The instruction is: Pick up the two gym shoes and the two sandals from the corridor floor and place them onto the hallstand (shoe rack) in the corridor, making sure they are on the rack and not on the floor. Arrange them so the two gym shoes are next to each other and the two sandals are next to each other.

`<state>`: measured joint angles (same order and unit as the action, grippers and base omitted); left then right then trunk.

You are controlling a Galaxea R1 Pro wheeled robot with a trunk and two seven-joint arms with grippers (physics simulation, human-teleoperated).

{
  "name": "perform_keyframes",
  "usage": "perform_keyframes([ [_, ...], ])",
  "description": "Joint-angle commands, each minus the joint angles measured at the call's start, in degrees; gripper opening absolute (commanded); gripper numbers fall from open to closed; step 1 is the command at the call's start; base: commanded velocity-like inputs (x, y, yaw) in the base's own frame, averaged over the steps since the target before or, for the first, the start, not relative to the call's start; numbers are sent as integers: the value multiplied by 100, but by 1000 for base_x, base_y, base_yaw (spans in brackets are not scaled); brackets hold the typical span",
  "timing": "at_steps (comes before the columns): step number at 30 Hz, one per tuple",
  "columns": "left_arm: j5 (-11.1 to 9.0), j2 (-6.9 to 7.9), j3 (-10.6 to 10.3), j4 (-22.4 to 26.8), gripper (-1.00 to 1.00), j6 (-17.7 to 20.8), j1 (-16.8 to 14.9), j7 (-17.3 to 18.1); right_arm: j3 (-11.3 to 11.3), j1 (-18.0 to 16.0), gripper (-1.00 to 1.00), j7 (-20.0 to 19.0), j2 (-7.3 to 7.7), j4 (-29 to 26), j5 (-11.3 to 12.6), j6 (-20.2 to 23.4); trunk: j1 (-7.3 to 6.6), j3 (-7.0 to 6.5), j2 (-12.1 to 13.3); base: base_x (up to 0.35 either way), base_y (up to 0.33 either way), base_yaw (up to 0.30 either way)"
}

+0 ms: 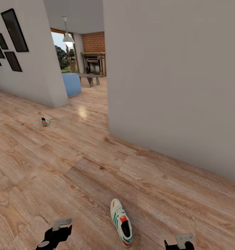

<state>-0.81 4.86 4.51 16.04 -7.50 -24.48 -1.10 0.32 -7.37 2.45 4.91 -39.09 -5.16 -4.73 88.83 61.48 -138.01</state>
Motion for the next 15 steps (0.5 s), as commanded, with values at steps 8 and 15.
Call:
perform_keyframes([
  [8,-8,-6,19,-1,100,-50,-4,-3,-3,-1,100,32,-28,-6,-44,-10,-1,4,-2,0,0,251],
  [15,5,4,11,72,100,-74,-42,5,-5,-1,100,36,-41,-11,-38,-6,-1,4,-2,0,0,269],
])
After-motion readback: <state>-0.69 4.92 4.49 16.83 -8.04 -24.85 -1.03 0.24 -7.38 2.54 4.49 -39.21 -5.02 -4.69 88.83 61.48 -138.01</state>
